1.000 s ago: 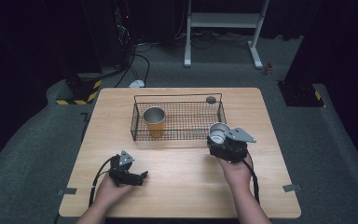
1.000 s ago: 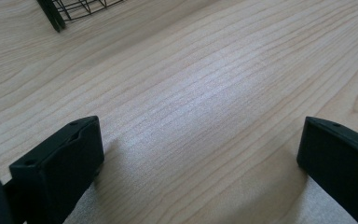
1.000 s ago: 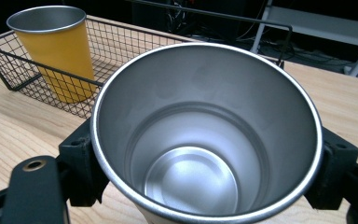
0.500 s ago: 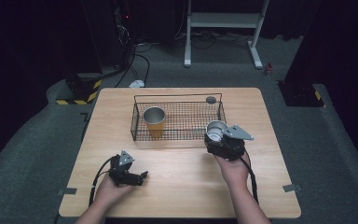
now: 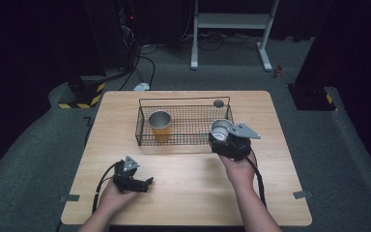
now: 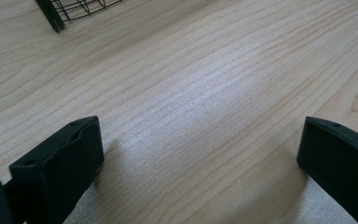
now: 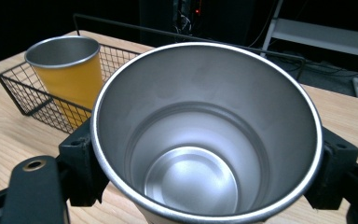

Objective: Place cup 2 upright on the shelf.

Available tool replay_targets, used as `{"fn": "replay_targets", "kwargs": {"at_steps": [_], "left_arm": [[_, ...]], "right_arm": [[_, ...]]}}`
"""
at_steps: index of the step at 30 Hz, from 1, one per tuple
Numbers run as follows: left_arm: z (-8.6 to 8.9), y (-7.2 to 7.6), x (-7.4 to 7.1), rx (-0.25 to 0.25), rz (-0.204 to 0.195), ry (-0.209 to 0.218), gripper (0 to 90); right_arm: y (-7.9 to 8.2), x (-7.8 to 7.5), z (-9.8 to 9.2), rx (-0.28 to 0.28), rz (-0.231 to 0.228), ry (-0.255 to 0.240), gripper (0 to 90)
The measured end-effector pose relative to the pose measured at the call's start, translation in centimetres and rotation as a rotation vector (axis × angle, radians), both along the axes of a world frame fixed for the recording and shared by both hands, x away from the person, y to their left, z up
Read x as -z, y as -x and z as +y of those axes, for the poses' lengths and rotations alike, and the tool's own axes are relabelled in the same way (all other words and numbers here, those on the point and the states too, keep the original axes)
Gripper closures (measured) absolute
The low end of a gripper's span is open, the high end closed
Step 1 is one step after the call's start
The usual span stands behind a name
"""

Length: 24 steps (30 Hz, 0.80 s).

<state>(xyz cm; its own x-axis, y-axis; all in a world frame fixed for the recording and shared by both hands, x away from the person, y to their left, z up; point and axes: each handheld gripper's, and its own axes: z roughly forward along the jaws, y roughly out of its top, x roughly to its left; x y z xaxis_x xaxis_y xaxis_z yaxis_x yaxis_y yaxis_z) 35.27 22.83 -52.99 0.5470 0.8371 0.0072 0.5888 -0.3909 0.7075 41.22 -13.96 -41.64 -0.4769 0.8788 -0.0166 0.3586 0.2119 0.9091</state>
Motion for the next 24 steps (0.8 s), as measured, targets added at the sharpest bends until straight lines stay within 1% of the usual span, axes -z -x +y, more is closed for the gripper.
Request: {"fn": "replay_targets", "kwargs": {"at_steps": [5, 8, 17, 19, 21, 23, 24], "left_arm": [[0.0, 0.0, 0.0, 0.001, 0.0, -0.001, 0.7], [0.0, 0.0, 0.0, 0.002, 0.0, -0.002, 0.7], [0.0, 0.0, 0.0, 0.002, 0.0, -0.002, 0.7], [0.0, -0.1, 0.0, 0.004, -0.002, -0.006, 0.7], [0.0, -0.1, 0.0, 0.006, 0.0, -0.004, 0.7], [0.0, -0.1, -0.1, 0.012, -0.002, -0.012, 0.7], [0.0, -0.1, 0.0, 0.009, -0.001, -0.008, 0.7]], "right_arm": [[-0.5, -0.8, 0.3, 0.007, -0.01, -0.002, 18.5], [-0.9, -1.1, 0.5, 0.006, -0.007, -0.003, 18.5], [-1.7, -1.5, 1.1, 0.005, -0.002, 0.004, 18.5], [-2.3, -1.8, 1.2, 0.011, 0.004, 0.012, 18.6], [-2.7, -2.0, 1.2, 0.015, 0.0, 0.009, 18.5], [-3.1, -2.1, 1.2, 0.02, 0.007, 0.01, 18.6], [-3.4, -2.1, 1.2, 0.025, 0.01, 0.006, 18.5]]}}
